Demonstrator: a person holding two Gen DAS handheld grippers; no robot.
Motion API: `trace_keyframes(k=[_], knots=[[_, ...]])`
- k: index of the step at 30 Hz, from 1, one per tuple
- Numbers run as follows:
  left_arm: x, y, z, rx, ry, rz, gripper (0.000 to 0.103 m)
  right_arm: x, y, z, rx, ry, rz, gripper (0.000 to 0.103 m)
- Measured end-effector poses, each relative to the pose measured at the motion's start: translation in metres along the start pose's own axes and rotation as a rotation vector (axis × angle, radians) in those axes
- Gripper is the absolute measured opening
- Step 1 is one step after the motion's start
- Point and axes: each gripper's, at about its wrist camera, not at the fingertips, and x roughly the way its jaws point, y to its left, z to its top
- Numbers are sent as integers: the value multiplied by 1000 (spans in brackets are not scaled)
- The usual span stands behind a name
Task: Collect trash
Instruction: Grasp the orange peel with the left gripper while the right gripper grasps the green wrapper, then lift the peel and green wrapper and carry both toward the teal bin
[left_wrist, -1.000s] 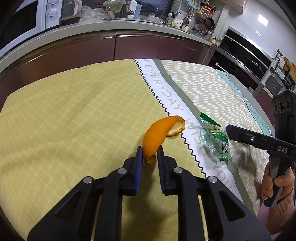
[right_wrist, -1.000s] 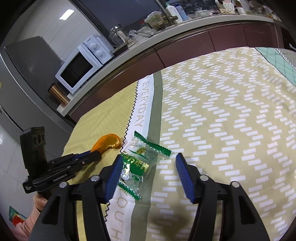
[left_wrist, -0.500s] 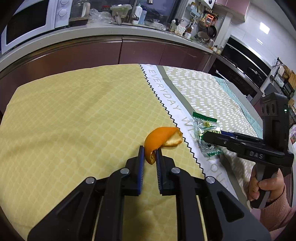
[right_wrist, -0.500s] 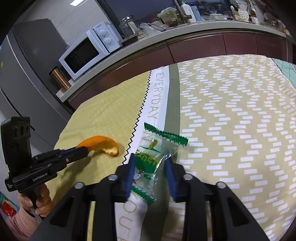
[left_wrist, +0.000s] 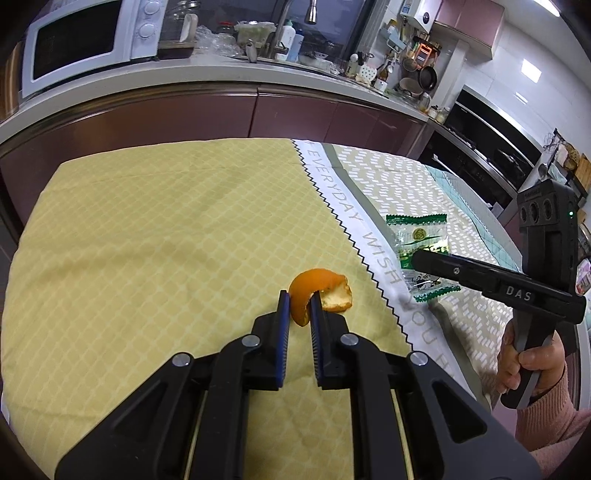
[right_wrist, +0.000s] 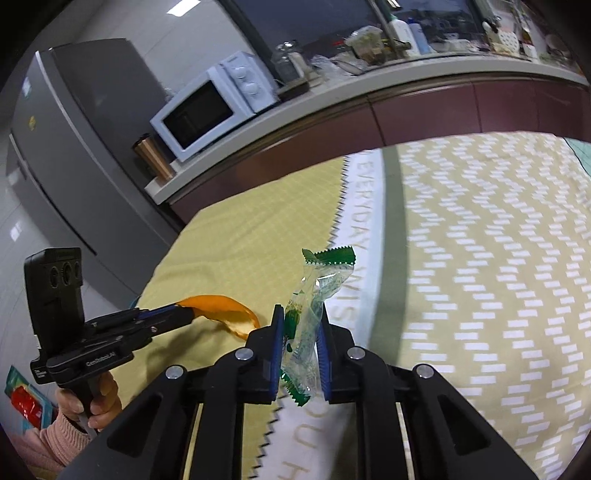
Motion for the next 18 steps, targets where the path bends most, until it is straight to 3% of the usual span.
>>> trace_keyframes(k=[18], knots=[[-73,33,-28,-53,-85,93,11,33,67,-3,-108,64,142,15]])
